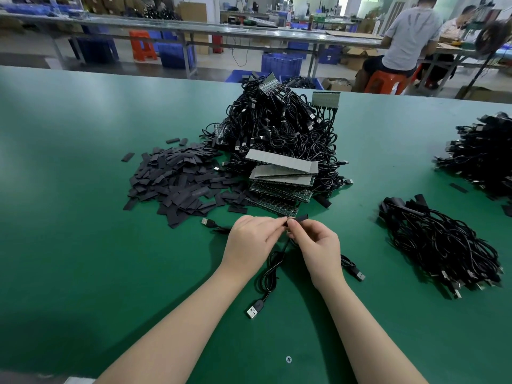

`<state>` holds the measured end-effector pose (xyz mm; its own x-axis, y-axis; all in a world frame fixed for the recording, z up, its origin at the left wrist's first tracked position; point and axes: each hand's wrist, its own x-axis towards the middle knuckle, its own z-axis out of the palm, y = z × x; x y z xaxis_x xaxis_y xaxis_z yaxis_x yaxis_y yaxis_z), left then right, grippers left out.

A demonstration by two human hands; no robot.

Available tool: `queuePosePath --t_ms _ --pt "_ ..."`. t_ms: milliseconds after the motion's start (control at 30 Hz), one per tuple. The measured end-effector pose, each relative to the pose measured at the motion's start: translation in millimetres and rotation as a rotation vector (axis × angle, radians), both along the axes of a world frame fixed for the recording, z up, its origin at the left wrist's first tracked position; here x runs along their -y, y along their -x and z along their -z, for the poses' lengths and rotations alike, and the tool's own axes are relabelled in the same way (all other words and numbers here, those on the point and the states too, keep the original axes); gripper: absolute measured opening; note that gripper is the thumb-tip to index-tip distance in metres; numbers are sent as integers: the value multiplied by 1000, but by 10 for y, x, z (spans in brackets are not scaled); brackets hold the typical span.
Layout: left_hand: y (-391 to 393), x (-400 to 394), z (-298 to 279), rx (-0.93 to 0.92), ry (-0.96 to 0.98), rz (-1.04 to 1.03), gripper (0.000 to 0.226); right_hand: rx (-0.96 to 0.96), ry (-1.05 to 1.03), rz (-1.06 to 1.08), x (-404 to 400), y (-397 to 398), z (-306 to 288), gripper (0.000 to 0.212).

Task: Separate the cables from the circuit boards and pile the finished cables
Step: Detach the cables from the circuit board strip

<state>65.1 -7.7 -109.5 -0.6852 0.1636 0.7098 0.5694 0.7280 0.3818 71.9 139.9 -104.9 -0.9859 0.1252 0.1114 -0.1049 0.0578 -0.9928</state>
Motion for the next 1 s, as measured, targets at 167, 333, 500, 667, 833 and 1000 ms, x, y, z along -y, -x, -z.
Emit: queuePosePath --t_ms 167,333,500,667,833,1000 --pt "3 4 4 -47 18 10 20 -14 -45 -9 10 15 5 19" --pt "27 3 26 -67 34 23 22 -24 -81 -27 11 22 27 19" --pt "29 -3 28 -20 -22 -20 19 -86 -85 37 51 0 56 22" --pt "35 0 24 -15 -9 -28 19 -130 -48 98 54 -10 68 39" --pt "31 -9 22 -85 28 -10 22 -114 -54 95 55 -19 60 38" --pt "29 2 26 -100 23 -10 23 -111 -69 100 53 -15 45 33"
